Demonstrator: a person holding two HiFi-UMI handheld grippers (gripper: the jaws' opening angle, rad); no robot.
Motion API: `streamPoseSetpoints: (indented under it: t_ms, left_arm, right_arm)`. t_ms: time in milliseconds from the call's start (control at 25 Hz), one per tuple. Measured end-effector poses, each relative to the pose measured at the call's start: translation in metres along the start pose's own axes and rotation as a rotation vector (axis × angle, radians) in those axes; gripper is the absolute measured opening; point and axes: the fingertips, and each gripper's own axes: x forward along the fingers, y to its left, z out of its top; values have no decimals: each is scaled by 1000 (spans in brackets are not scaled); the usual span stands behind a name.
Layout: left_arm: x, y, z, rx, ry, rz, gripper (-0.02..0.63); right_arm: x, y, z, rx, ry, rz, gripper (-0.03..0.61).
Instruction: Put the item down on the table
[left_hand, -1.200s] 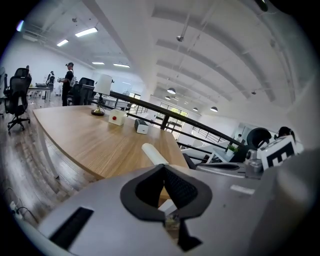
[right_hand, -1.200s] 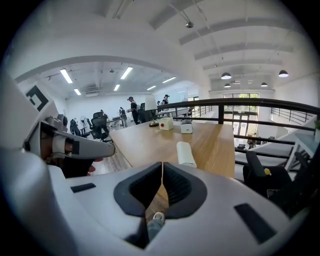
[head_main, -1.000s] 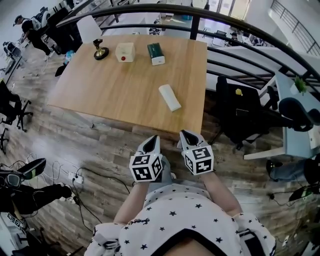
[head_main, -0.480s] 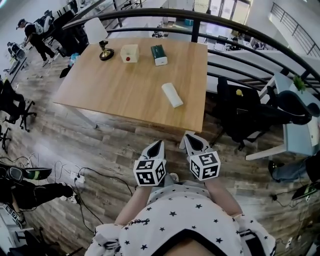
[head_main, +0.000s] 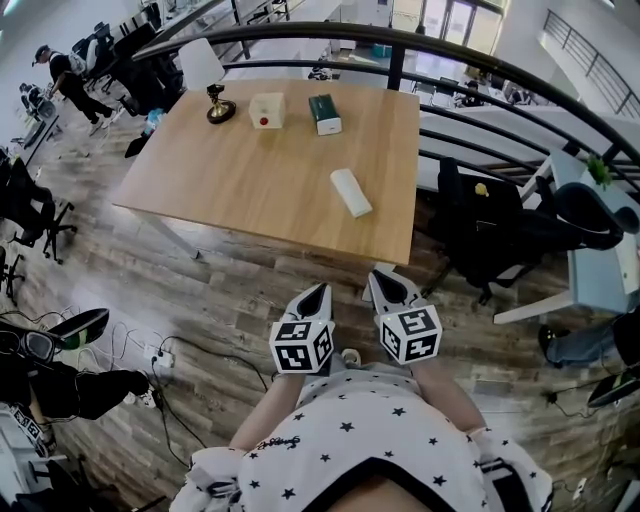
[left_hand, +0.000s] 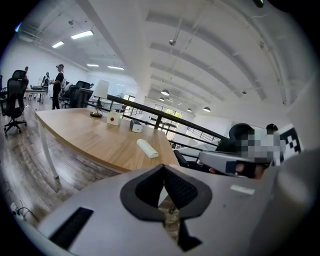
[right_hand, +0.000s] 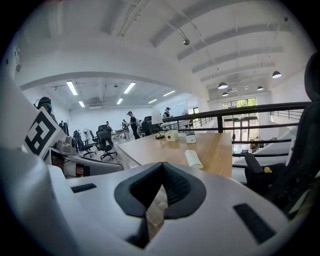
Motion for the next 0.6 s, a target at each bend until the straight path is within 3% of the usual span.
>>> streamPoseSetpoints:
  t_ms: [600]
  left_arm:
    - [6,6,5,13,8,-10,11]
  right_arm:
    - [9,3,10,31,-34,21,-6]
